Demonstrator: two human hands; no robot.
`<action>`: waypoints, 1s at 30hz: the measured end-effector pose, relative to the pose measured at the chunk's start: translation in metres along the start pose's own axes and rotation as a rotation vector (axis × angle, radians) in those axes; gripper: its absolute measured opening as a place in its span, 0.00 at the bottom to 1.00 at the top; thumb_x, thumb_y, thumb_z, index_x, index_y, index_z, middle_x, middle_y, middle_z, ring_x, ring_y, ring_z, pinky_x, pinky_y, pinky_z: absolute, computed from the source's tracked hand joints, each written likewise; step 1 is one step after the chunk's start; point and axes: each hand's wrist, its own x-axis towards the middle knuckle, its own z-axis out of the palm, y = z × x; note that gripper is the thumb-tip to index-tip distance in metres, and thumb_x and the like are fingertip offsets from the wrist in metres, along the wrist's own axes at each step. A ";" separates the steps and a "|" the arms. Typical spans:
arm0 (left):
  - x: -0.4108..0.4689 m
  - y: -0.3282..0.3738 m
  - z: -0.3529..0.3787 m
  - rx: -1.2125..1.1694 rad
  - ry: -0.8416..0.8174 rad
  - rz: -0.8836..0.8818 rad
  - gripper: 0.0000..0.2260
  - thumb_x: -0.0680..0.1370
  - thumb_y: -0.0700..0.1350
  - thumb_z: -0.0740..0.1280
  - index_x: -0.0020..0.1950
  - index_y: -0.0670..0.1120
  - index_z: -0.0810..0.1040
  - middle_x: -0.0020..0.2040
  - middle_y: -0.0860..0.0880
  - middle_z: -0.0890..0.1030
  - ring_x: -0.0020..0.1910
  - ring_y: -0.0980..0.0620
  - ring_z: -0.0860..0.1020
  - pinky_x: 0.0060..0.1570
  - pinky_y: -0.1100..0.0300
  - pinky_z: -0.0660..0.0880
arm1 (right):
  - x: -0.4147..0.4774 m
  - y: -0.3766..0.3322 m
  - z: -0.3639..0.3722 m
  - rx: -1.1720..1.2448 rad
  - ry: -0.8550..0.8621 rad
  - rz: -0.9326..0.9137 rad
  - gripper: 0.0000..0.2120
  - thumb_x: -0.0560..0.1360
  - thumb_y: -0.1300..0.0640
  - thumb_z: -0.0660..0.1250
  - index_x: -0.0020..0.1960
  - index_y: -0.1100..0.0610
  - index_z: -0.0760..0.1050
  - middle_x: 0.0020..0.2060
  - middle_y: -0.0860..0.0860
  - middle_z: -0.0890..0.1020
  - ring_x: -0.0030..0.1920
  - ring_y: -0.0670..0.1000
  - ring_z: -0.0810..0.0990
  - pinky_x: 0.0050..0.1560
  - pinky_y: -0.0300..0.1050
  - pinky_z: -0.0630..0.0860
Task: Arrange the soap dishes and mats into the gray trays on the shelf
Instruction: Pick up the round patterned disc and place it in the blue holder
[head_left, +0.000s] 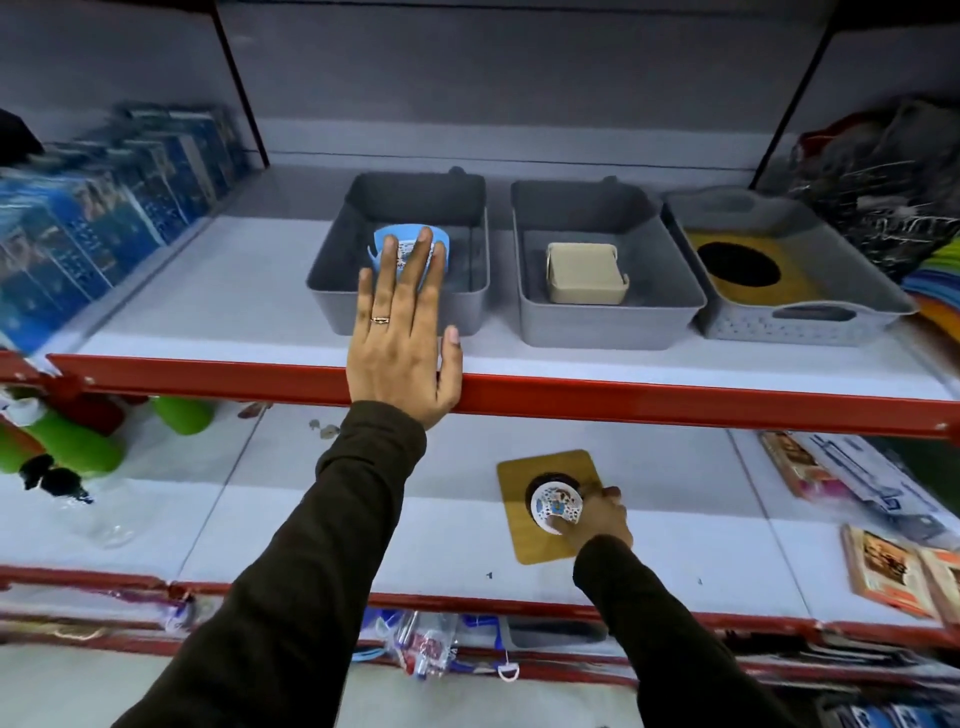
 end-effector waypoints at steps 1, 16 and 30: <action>0.000 0.000 0.000 0.004 0.004 0.001 0.32 0.77 0.50 0.58 0.79 0.41 0.58 0.79 0.41 0.61 0.79 0.39 0.57 0.79 0.53 0.39 | 0.000 0.001 -0.002 0.069 -0.011 -0.004 0.30 0.67 0.46 0.76 0.64 0.54 0.70 0.59 0.56 0.72 0.59 0.58 0.77 0.59 0.52 0.78; -0.003 0.002 -0.005 -0.064 -0.026 -0.053 0.36 0.77 0.52 0.57 0.81 0.40 0.49 0.81 0.41 0.54 0.81 0.47 0.46 0.79 0.52 0.43 | -0.159 -0.018 -0.147 1.293 0.050 -0.314 0.09 0.69 0.64 0.75 0.48 0.53 0.84 0.44 0.53 0.87 0.37 0.57 0.87 0.33 0.48 0.82; -0.004 -0.001 -0.005 -0.091 -0.029 -0.053 0.36 0.77 0.52 0.55 0.81 0.41 0.44 0.81 0.43 0.46 0.81 0.46 0.46 0.80 0.52 0.43 | -0.130 -0.172 -0.261 1.216 0.132 -0.623 0.09 0.71 0.68 0.73 0.50 0.61 0.81 0.41 0.56 0.86 0.31 0.50 0.86 0.31 0.40 0.82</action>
